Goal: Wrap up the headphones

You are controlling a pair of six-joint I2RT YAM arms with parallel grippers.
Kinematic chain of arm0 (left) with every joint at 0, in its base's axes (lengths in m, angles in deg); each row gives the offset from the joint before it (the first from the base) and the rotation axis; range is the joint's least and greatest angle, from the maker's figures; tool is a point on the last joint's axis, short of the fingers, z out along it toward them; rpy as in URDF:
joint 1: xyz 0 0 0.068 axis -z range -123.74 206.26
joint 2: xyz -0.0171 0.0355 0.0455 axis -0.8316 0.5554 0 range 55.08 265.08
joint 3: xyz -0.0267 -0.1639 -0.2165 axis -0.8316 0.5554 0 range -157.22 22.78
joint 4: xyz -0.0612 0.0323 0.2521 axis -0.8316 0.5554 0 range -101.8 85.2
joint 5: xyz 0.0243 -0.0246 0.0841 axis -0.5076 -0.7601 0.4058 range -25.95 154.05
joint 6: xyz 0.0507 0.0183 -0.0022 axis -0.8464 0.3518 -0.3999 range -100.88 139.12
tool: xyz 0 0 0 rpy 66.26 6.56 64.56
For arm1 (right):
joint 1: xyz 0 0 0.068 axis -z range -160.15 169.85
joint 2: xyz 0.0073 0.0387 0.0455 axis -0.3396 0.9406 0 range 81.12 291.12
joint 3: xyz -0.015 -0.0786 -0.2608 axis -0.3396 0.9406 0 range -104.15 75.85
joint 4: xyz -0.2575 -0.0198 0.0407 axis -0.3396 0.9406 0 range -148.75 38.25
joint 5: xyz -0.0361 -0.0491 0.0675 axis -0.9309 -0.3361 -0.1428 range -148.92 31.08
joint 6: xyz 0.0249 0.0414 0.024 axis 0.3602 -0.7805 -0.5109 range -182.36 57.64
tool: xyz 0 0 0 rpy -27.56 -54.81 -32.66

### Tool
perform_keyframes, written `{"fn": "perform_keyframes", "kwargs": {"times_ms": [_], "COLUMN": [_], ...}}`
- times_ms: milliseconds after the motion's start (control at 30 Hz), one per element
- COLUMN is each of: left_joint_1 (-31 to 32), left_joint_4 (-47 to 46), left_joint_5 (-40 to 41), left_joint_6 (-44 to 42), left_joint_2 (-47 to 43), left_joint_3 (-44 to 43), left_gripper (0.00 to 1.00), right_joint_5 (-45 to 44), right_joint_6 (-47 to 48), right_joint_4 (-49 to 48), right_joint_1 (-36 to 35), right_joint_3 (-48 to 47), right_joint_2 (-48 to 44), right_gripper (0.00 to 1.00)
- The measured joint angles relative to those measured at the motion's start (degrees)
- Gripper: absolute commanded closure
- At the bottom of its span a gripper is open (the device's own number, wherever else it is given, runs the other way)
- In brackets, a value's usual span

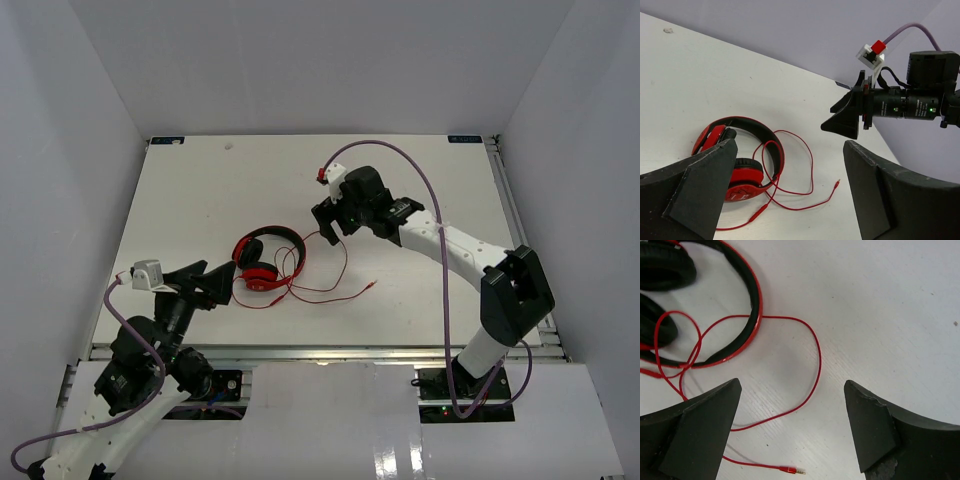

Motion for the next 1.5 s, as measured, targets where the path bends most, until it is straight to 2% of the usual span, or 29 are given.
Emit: {"fn": "perform_keyframes", "kwargs": {"times_ms": [200, 333, 567, 967, 1067, 1100, 1200, 1467, 1500], "left_joint_1": [0.0, 0.0, 0.0, 0.0, 0.0, 0.0, 0.0, 0.0, 0.0], "left_joint_4": [0.02, 0.0, -0.02, -0.01, -0.01, 0.0, -0.02, -0.02, -0.02], "left_joint_5": [-0.39, -0.63, -1.41, -1.63, -1.64, -1.64, -1.62, -1.67, -1.68], "left_joint_6": [0.0, 0.0, -0.02, -0.02, -0.03, -0.04, -0.04, -0.04, -0.04], "left_joint_2": [0.0, 0.0, 0.0, 0.0, 0.0, 0.0, 0.0, 0.0, 0.0], "left_joint_3": [0.0, 0.0, 0.0, 0.0, 0.01, 0.02, 0.0, 0.0, 0.0], "left_gripper": [0.02, 0.02, 0.02, 0.02, 0.02, 0.02, 0.02, 0.02, 0.02], "right_joint_5": [16.1, 23.44, 23.61, 20.21, 16.74, 15.24, 12.44, 9.48, 9.07], "right_joint_6": [13.25, 17.3, 17.08, 9.96, 7.19, 6.21, 4.36, 2.54, 2.46], "right_joint_4": [0.93, 1.93, 2.89, 3.01, 3.08, 3.08, 3.13, 3.39, 3.43], "right_joint_1": [0.06, -0.04, -0.03, -0.16, -0.46, -0.54, -0.8, -3.2, -3.86], "right_joint_3": [-0.34, -3.8, -7.57, -16.47, -19.54, -20.71, -23.58, -24.87, -24.61], "right_joint_2": [2.36, 7.83, 15.27, 24.71, 27.92, 28.99, 31.34, 33.67, 33.73], "right_gripper": [0.1, 0.1, 0.07, 0.01, 0.09, 0.16, 0.26, 0.39, 0.46]}}
